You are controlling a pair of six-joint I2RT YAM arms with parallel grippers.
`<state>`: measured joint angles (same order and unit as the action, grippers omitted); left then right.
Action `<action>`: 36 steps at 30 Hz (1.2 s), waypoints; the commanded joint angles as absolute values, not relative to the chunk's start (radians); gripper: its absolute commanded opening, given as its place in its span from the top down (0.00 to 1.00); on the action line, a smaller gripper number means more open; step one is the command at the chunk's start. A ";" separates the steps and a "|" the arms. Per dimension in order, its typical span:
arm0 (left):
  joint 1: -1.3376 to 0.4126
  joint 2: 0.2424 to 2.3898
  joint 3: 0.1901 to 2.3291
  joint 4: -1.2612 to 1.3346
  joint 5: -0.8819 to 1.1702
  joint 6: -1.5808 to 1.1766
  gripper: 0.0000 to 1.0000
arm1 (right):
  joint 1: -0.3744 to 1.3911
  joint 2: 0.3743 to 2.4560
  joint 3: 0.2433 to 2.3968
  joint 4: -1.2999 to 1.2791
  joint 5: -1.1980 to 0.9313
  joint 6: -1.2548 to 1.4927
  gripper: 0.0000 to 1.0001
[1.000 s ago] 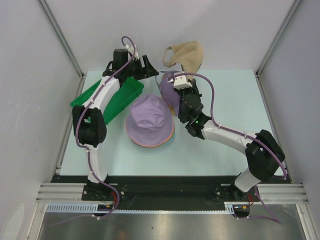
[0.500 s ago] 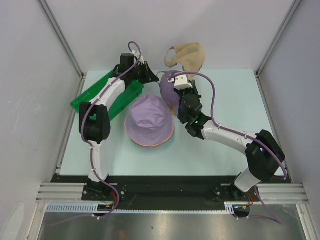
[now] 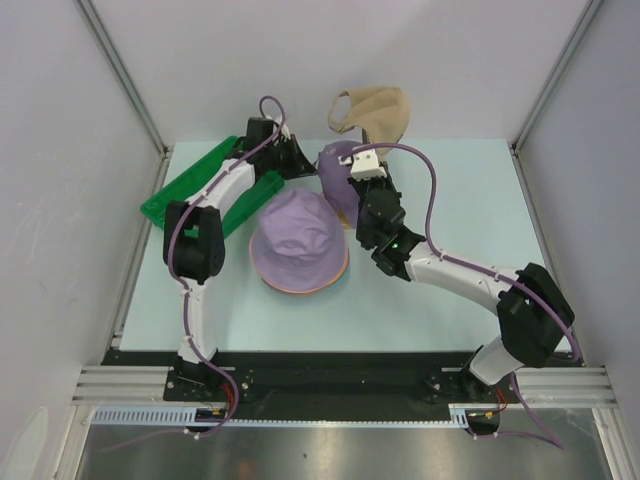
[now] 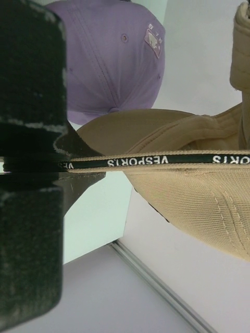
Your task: Stack the hats
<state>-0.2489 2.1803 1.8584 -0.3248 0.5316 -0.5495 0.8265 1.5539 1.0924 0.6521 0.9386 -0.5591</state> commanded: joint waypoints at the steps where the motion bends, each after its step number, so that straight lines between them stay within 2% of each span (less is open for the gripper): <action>1: -0.230 2.206 1.836 -0.370 0.457 -0.535 1.00 | 0.844 1.540 1.097 0.571 0.913 -0.485 1.00; 22: -0.230 2.218 1.789 -0.316 0.474 -0.571 1.00 | 0.862 1.580 1.020 0.483 0.816 -0.423 1.00; 28: -0.230 2.192 1.793 -0.308 0.479 -0.575 1.00 | 0.816 1.569 1.028 0.531 0.916 -0.500 1.00; 36: -0.230 2.187 1.804 -0.302 0.479 -0.589 1.00 | 0.739 1.494 1.052 0.546 0.830 -0.560 1.00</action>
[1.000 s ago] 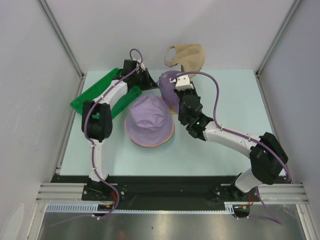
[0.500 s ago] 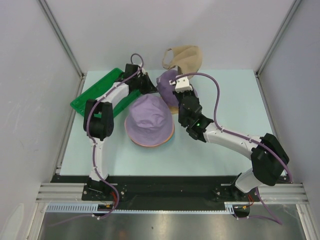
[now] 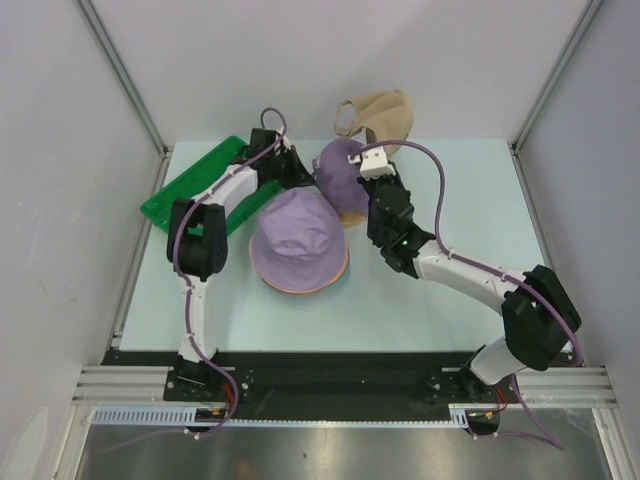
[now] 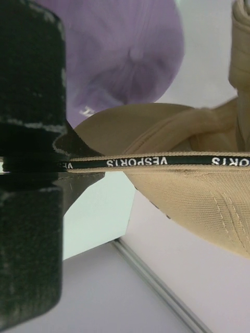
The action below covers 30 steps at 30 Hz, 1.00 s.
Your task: Stack the hats
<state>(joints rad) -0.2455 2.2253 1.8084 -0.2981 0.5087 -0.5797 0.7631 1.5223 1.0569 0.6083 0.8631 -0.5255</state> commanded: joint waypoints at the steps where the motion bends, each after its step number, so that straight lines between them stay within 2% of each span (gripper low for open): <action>1: -0.230 2.187 1.804 -0.301 0.479 -0.591 1.00 | 0.742 1.491 1.052 0.545 0.827 -0.560 1.00; 5: -0.230 2.183 1.799 -0.299 0.474 -0.594 1.00 | 0.758 1.497 1.060 0.577 0.856 -0.584 1.00; 12: -0.230 2.172 1.802 -0.285 0.482 -0.607 1.00 | 0.764 1.514 1.048 0.597 0.758 -0.614 1.00; 30: -0.209 2.088 1.792 -0.216 0.502 -0.683 0.97 | 0.799 1.560 0.951 0.604 0.672 -0.650 1.00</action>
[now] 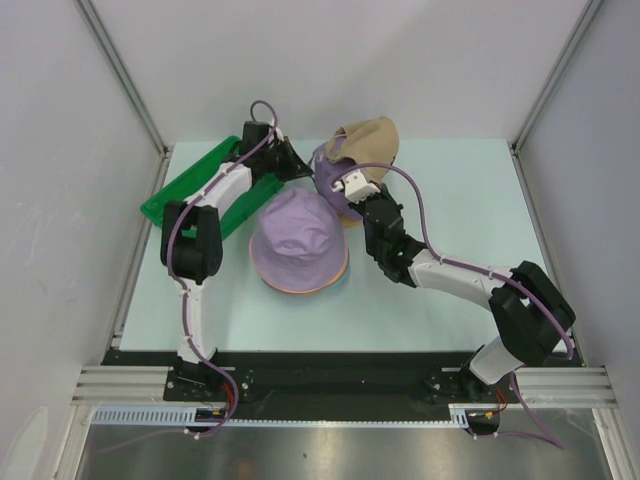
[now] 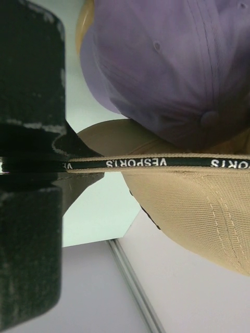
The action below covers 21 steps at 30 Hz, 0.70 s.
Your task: Stack the hats
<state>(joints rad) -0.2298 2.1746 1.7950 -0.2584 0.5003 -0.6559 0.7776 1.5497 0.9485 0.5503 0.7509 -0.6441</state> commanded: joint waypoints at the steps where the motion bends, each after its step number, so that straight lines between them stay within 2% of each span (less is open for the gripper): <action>1: -0.206 2.091 1.793 -0.222 0.511 -0.681 0.97 | 0.801 1.563 0.953 0.604 0.667 -0.649 1.00; 7: -0.192 2.077 1.793 -0.253 0.503 -0.657 0.77 | 0.808 1.583 0.953 0.603 0.646 -0.669 1.00; 8: -0.190 2.059 1.796 -0.249 0.486 -0.657 0.65 | 0.808 1.586 0.953 0.601 0.644 -0.669 1.00; 10: -0.189 2.039 1.804 -0.253 0.459 -0.661 0.45 | 0.810 1.585 0.953 0.600 0.643 -0.670 1.00; 11: -0.190 2.014 1.813 -0.259 0.421 -0.660 0.30 | 0.813 1.589 0.953 0.600 0.643 -0.672 1.00; 13: -0.190 1.987 1.810 -0.247 0.379 -0.660 0.22 | 0.815 1.591 0.951 0.598 0.643 -0.675 1.00; 18: -0.199 1.895 1.789 -0.189 0.275 -0.658 0.20 | 0.821 1.598 0.956 0.600 0.647 -0.675 1.00; 20: -0.209 1.876 1.770 -0.132 0.290 -0.647 0.23 | 0.821 1.600 0.957 0.600 0.650 -0.673 1.00; 21: -0.210 1.881 1.769 -0.111 0.360 -0.647 0.23 | 0.821 1.603 0.959 0.600 0.652 -0.673 1.00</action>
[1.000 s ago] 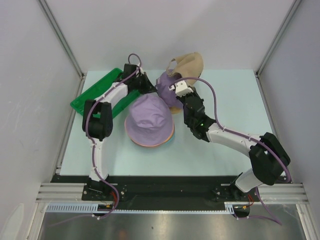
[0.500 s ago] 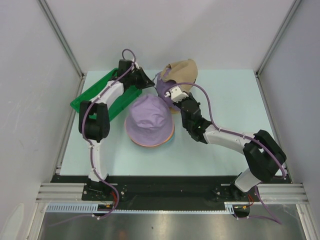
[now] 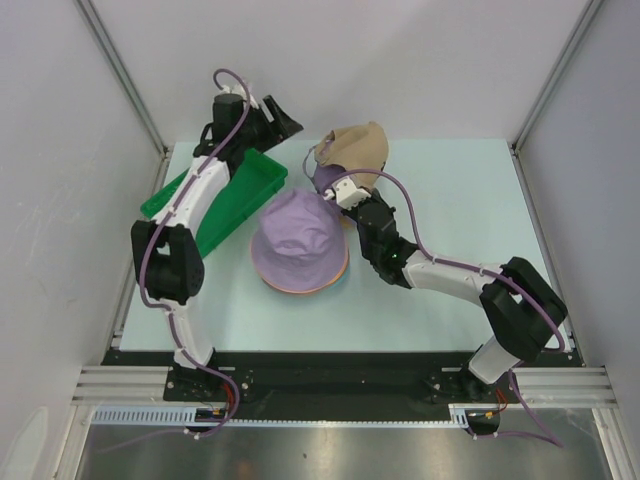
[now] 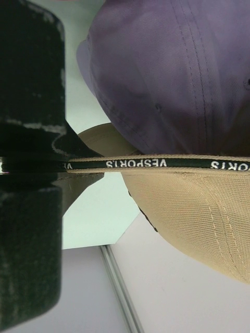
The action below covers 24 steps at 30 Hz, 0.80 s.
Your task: Stack the hats
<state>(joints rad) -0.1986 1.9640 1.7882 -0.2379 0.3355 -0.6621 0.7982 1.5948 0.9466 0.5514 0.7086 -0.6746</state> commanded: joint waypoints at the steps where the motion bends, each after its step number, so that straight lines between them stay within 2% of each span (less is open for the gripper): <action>1: -0.210 1.900 1.778 -0.072 0.405 -0.655 0.24 | 0.822 1.605 0.959 0.595 0.653 -0.673 1.00; 5: -0.229 1.956 1.828 -0.064 0.521 -0.657 0.28 | 0.824 1.611 0.963 0.597 0.658 -0.672 1.00; 12: -0.256 2.071 1.992 -0.238 0.535 -0.560 0.34 | 0.827 1.621 0.974 0.595 0.673 -0.661 1.00; 19: -0.270 2.082 2.003 -0.339 0.518 -0.496 0.41 | 0.828 1.635 0.983 0.597 0.678 -0.660 1.00; 24: -0.272 2.079 1.985 -0.350 0.538 -0.483 0.58 | 0.828 1.643 0.989 0.598 0.683 -0.658 1.00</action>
